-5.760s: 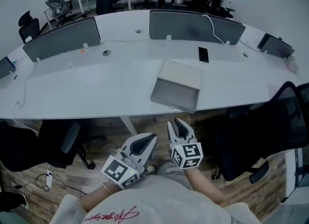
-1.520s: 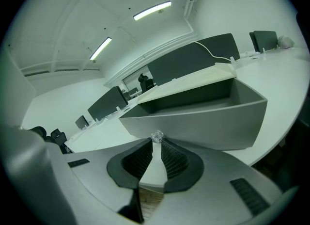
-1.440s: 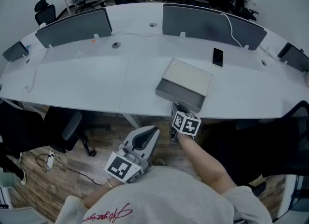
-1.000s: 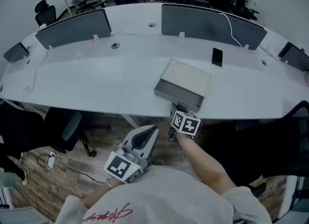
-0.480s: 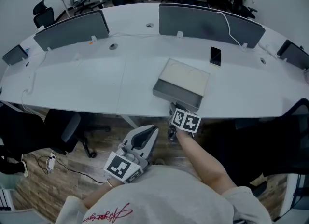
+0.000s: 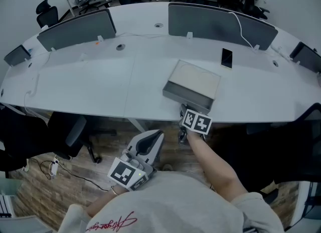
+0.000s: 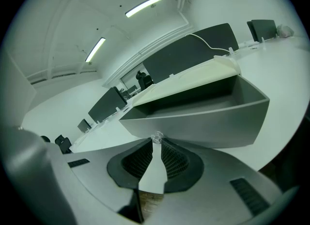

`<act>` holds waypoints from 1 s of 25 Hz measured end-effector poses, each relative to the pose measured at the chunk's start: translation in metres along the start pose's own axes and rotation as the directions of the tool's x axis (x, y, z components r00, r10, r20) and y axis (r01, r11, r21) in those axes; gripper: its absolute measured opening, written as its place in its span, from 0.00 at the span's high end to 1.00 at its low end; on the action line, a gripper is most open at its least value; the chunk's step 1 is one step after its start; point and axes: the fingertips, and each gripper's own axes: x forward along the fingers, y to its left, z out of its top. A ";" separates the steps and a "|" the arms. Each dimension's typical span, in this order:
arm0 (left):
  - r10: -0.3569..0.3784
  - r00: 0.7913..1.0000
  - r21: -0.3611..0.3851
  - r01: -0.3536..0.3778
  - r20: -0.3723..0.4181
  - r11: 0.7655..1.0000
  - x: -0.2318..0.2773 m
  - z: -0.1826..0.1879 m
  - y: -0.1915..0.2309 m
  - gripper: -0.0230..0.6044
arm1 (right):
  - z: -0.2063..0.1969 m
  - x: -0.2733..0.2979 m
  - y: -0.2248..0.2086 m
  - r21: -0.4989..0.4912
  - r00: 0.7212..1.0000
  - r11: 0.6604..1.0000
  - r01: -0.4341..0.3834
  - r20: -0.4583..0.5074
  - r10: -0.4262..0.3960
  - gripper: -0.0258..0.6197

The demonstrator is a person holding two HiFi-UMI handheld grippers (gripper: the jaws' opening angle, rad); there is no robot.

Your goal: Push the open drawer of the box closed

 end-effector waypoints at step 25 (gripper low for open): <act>0.001 1.000 -0.001 -0.001 0.001 1.000 -0.005 0.000 0.000 0.93 | 0.010 0.011 -0.008 0.078 0.990 0.995 -0.056 -0.123 0.066 0.86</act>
